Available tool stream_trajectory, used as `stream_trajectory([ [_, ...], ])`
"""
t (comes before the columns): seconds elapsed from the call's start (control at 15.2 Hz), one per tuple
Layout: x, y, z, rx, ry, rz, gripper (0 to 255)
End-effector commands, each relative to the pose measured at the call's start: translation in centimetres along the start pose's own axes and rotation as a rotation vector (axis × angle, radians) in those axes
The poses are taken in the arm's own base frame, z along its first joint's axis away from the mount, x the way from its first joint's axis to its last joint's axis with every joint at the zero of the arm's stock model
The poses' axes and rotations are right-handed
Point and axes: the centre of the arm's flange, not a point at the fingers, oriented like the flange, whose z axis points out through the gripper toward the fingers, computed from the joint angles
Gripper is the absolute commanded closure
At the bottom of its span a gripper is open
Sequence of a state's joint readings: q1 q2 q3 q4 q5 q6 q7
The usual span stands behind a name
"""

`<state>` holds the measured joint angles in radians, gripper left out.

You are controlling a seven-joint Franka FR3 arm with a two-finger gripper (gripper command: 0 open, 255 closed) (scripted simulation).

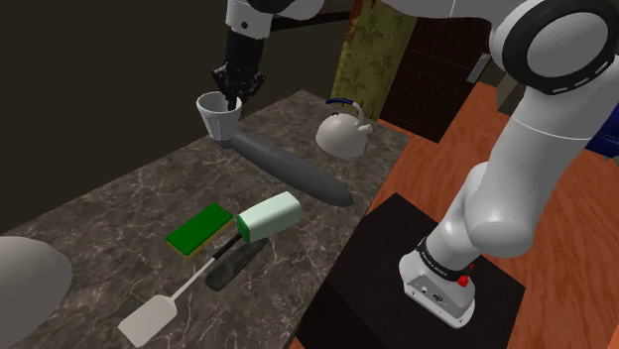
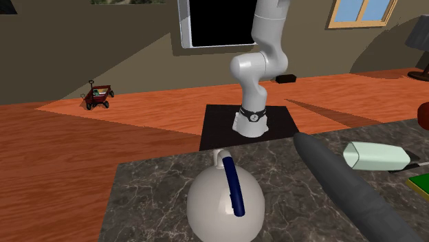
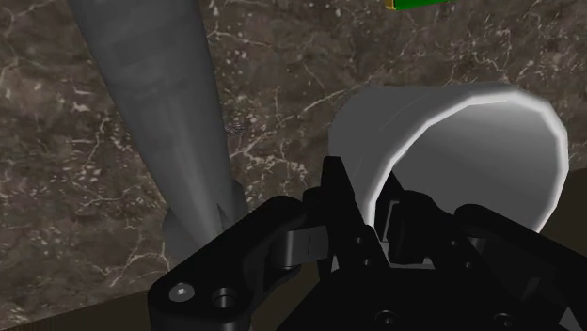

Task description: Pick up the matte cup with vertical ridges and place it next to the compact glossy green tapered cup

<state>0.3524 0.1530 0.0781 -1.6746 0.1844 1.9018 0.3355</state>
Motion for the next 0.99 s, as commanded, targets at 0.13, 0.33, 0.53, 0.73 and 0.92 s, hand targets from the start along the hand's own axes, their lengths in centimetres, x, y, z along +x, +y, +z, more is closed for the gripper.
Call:
stream_trajectory([
  [0.13, 0.9, -1.4, 1.4, 0.001, 0.001, 0.001, 255],
  [0.33, 0.9, -1.1, 3.0, 0.001, 0.001, 0.001, 255],
  [0.53, 0.9, -0.7, 4.5, 0.001, 0.001, 0.001, 255],
  [0.73, 0.9, -0.4, 6.1, 0.001, 0.001, 0.001, 255],
  [0.92, 0.9, -0.1, 7.6, 0.001, 0.001, 0.001, 255],
])
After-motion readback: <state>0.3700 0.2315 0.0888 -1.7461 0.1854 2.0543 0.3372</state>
